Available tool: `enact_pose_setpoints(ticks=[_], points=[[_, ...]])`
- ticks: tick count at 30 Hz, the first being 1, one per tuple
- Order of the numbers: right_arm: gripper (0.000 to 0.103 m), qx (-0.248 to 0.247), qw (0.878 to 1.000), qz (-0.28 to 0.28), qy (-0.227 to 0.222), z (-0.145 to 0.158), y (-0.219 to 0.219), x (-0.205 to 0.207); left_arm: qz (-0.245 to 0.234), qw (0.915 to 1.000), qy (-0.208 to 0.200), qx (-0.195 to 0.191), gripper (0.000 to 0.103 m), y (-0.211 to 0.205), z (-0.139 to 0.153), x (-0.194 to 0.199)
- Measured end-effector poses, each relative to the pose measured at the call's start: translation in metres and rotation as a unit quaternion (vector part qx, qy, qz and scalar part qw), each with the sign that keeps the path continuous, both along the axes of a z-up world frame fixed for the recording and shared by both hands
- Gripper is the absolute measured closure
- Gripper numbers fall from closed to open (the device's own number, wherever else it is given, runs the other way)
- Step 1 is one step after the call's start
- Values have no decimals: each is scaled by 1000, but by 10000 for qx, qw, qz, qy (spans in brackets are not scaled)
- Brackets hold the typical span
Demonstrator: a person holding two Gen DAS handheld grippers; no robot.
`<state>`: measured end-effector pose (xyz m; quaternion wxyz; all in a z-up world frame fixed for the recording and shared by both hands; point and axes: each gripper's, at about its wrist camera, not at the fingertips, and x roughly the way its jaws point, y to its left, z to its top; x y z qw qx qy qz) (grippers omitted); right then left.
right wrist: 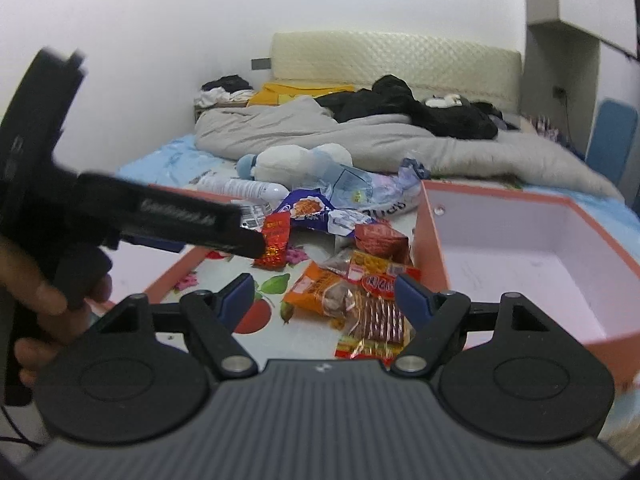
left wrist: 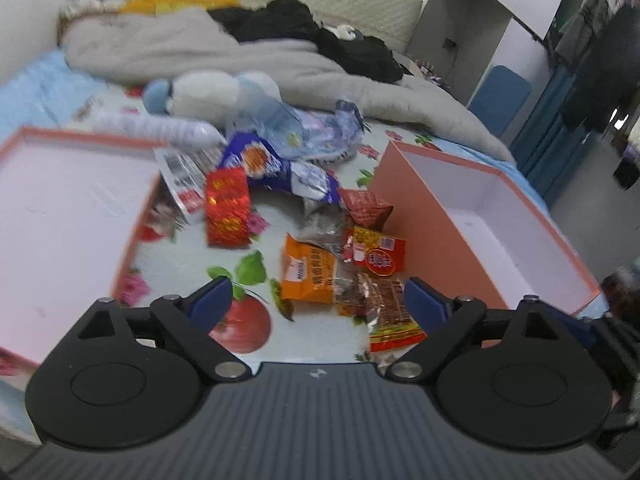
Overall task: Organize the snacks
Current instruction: 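Grasp the orange snack bag with the left tool while the right tool grasps a red spicy-strip packet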
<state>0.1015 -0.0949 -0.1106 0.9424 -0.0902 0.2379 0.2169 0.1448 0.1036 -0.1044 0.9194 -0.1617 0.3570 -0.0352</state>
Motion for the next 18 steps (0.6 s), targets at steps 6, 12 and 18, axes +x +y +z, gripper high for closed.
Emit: enact_pose_setpoints(ticks=[6,12,18], points=[[28,-665,9976,-78,188,-33,25,34,-269,9985,278,-376,9,14,-32,42],[29,-1388,9889,-138,520,-70,47,68,-691,9930,763,-585,9,19,-67,95],[33,-2019,9765,-219,726,-94,64,96,-1129,9848,1263,-382,9,16,-94,142]])
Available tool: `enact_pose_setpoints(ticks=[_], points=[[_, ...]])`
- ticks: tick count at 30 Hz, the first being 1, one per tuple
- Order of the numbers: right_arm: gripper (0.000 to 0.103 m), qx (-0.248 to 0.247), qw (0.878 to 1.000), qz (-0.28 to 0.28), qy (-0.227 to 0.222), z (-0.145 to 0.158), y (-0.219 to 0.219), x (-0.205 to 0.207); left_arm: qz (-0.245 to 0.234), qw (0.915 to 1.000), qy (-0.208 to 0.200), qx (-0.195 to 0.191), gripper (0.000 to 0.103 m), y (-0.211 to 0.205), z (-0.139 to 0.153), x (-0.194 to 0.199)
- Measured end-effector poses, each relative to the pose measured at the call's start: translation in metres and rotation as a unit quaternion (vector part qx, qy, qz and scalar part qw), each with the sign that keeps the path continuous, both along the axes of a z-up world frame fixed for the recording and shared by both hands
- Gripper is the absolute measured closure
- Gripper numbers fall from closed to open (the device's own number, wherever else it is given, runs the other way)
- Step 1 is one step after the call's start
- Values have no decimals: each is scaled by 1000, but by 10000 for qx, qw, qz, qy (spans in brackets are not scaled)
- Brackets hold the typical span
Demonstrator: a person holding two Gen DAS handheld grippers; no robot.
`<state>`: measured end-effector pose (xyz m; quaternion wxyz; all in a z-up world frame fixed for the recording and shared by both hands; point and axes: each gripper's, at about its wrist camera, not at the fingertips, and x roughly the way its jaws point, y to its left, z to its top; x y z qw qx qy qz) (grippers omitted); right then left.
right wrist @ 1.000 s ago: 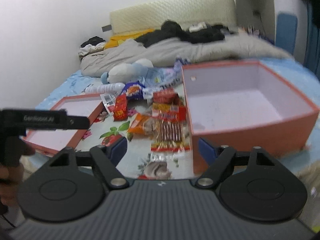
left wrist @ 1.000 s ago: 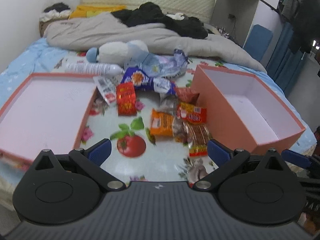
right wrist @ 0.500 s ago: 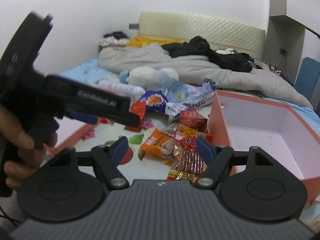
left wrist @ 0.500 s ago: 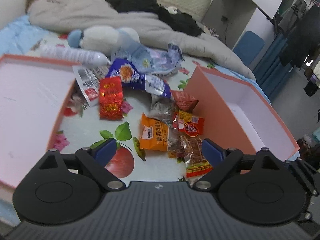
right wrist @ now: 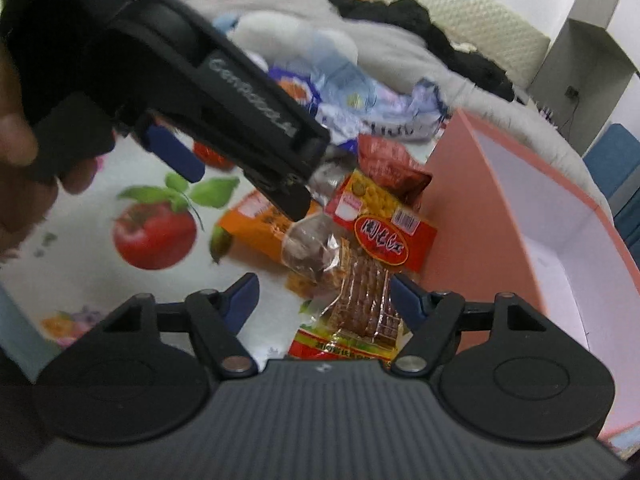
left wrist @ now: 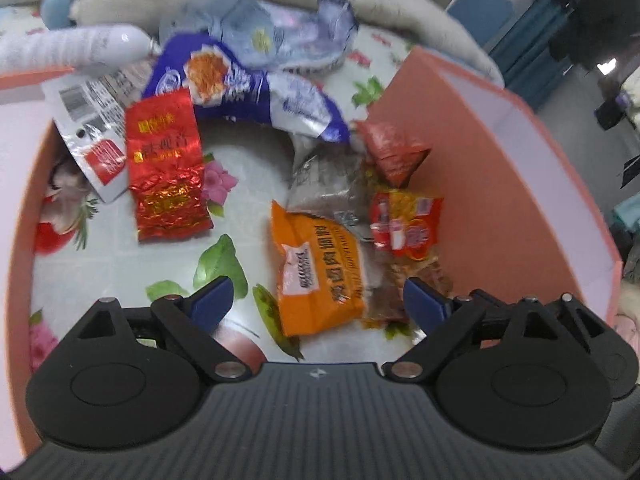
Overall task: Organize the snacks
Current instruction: 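Grasp the orange snack bag with the left tool while the right tool grasps a red spicy-strip packet, then carry both packets into the deep pink box and open both tools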
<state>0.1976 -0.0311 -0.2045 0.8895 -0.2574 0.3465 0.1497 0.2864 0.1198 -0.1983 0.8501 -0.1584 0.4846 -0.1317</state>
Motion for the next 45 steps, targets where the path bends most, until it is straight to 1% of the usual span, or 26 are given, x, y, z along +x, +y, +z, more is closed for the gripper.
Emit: enact_pose_setpoints(ticks=[2,3,4,7,11,12,13,14,15,17,18,20,21,22,23,24,25,26,29,31,33,35,37,40,42,45], points=[[35,-228,9997,-35,73,-5,3,7,-47,9999,64,-84,10,-1,-6,7],[42,-306,9994,-81,168,-6,3,11,-118,9998,123,-129,10,-3,-11,10],[45,-347,9989,-117,296,-9,3,14,-158,9996,181,-164,12,-4,-14,12],[45,-488,9970,-190,565,-17,1,21,-233,9987,273,-361,14,-7,-20,14],[45,-530,9958,-240,706,-15,1,27,-386,9982,254,-390,18,-14,-21,20],[47,-514,9954,-262,763,-15,1,29,-421,9981,267,-358,19,-17,-21,21],[52,-430,9947,-311,883,-14,0,31,-442,9982,284,-292,21,-19,-20,23],[52,-367,9940,-362,960,-14,0,33,-467,9982,291,-248,22,-20,-20,24],[54,-335,9935,-411,1010,-13,-1,34,-490,9982,288,-211,25,-22,-20,25],[57,-294,9932,-445,1031,-13,-1,35,-519,9982,258,-163,27,-21,-20,26],[63,-285,9933,-477,1011,-14,-2,34,-554,9982,206,-130,28,-21,-21,25],[70,-274,9940,-497,938,-14,-5,36,-558,9984,119,-19,35,-22,-19,21],[73,-221,9942,-527,912,-13,-8,34,-548,9985,89,1,42,-21,-19,21],[76,-213,9945,-538,870,-13,-9,33,-492,9987,93,-24,55,-21,-20,20],[76,-216,9951,-519,812,-13,-10,32,-429,9990,103,-59,55,-19,-21,18],[77,-162,9954,-520,785,-11,-11,31,-334,9993,75,-125,58,-17,-21,16],[84,-75,9958,-527,744,-8,-13,29,-289,9994,39,-166,62,-17,-21,14],[84,-21,9965,-522,655,-5,-15,26,-228,9996,-21,-185,65,-16,-20,10],[88,129,9981,-462,391,3,-20,18,-19,9998,-197,-70,77,-18,-12,-4],[91,221,9987,-379,240,10,-26,11,182,9995,-265,13,82,-19,-3,-18],[91,343,9984,-391,205,15,-29,13,400,9986,-307,138,85,-21,3,-32],[92,692,9951,-553,429,22,-38,18,681,9972,-223,207,86,-20,7,-46],[92,938,9922,-617,548,29,-45,19,915,9954,-212,177,87,-18,14,-59],[93,1333,9855,-684,791,36,-55,20,1064,9928,-344,432,87,-20,29,-76],[93,1548,9808,-758,914,41,-60,21,1175,9911,-413,458,88,-17,39,-84],[94,1715,9782,-749,901,51,-63,12,1311,9886,-525,515,88,-16,54,-95]])
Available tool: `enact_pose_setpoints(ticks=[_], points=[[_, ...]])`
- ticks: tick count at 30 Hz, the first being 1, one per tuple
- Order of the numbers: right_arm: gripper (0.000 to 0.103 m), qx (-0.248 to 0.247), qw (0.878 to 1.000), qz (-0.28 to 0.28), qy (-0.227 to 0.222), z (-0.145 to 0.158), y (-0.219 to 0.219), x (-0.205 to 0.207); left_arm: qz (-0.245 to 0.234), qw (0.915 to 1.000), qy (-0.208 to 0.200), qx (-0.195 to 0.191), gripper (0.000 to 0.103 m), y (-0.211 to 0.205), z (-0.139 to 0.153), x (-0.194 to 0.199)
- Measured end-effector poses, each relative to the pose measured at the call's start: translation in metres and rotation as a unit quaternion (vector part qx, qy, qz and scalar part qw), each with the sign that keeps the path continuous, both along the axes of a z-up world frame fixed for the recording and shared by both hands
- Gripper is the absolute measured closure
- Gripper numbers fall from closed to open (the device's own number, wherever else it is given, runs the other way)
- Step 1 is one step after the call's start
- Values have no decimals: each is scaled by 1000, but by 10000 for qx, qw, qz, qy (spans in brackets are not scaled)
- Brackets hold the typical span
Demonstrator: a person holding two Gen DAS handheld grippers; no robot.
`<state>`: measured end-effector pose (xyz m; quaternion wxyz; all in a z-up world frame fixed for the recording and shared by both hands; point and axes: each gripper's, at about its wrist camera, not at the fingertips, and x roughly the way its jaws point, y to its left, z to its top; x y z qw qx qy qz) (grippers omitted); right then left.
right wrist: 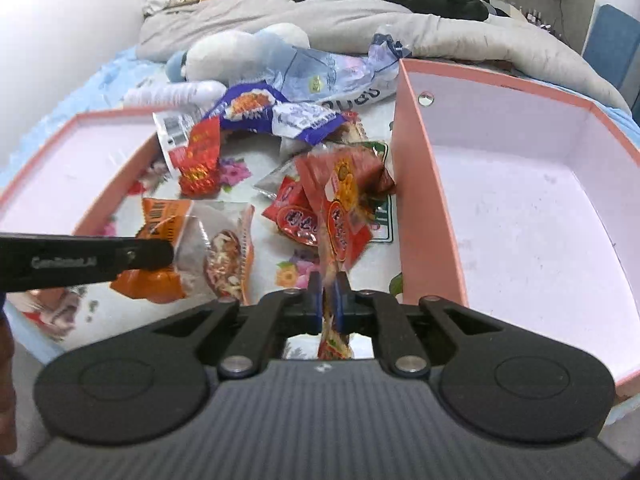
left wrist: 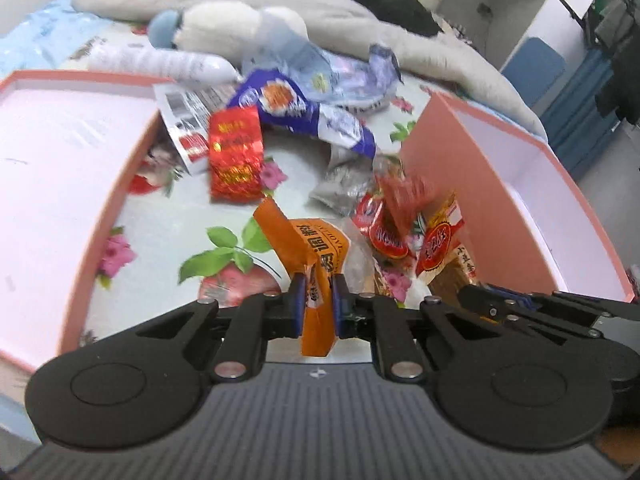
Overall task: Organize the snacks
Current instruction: 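Carry both packets into the deep pink box and open both tools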
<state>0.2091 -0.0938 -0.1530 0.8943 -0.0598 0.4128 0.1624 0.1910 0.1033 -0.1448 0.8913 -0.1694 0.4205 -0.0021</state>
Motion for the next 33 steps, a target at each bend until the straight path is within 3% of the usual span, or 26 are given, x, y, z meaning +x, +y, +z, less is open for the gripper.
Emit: enact_pose_setpoints(ticks=[14,24,33], points=[[94,616,9964,69,-577,78,-18,-63,342,9980,-516,113,88,-16,67,-79],[94,770,9913,-173,-1054,118,-51,-104,81,9954,-951,16,88,-48,112,-116],[94,790,9850,-736,-1343,130,-92,-116,-300,9929,-1140,-184,88,-80,133,-112]])
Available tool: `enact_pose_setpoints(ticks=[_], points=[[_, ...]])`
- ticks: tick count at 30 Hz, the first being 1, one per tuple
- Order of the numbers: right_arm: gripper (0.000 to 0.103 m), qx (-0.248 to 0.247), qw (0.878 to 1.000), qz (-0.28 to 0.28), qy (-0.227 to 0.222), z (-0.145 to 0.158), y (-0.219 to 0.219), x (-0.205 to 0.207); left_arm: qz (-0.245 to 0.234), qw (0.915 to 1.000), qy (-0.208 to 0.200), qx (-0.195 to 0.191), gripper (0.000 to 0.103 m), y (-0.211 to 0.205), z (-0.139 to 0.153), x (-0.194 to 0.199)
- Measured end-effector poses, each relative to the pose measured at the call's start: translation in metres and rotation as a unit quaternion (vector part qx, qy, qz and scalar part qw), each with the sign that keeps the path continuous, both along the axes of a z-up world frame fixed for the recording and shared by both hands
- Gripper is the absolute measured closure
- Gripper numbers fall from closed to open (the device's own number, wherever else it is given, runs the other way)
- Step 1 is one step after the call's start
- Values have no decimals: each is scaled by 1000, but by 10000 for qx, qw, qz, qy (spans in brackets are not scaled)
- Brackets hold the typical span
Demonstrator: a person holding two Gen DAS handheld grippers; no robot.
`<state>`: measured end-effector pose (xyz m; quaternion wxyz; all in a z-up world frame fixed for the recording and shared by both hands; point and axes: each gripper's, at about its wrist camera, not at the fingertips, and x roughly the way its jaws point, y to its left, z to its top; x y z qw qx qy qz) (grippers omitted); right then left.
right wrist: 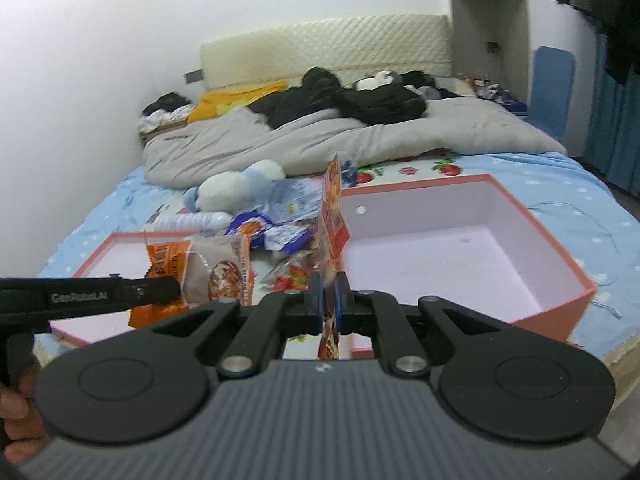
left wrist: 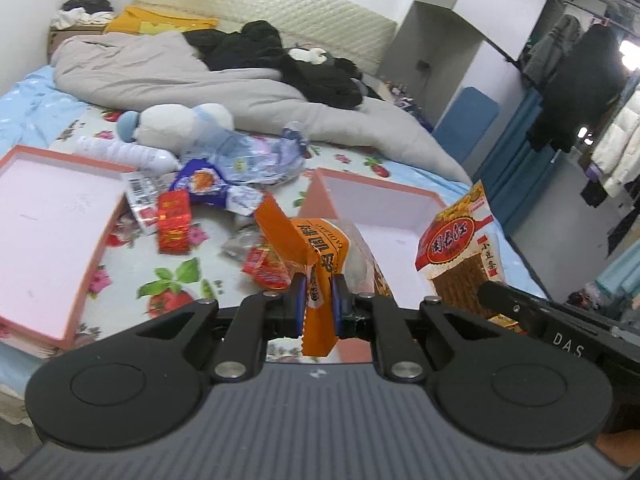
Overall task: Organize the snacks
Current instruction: 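Carry both packets into the deep pink box and open both tools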
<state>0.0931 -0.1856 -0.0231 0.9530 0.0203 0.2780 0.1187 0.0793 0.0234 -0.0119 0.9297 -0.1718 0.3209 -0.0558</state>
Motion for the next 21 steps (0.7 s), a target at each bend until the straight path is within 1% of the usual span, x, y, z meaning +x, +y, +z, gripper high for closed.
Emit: enact_pose_setpoints(ticks=[5,8,14,21], points=[[94,63,9991,-413,-109,6,-28,5,-357,9994,-9,40,88,-24,7,18],[94,89,9984,-553,-97,5,-44,17,-535,9985,-14,100,88,-39,11,38],[94,160,9974,-695,89,-8,-74,57,-783,9968,38,151,88,-72,13,96],[94,209,9966,-676,413,-34,-98,116,-1043,9939,299,210,88,-111,-2,173]])
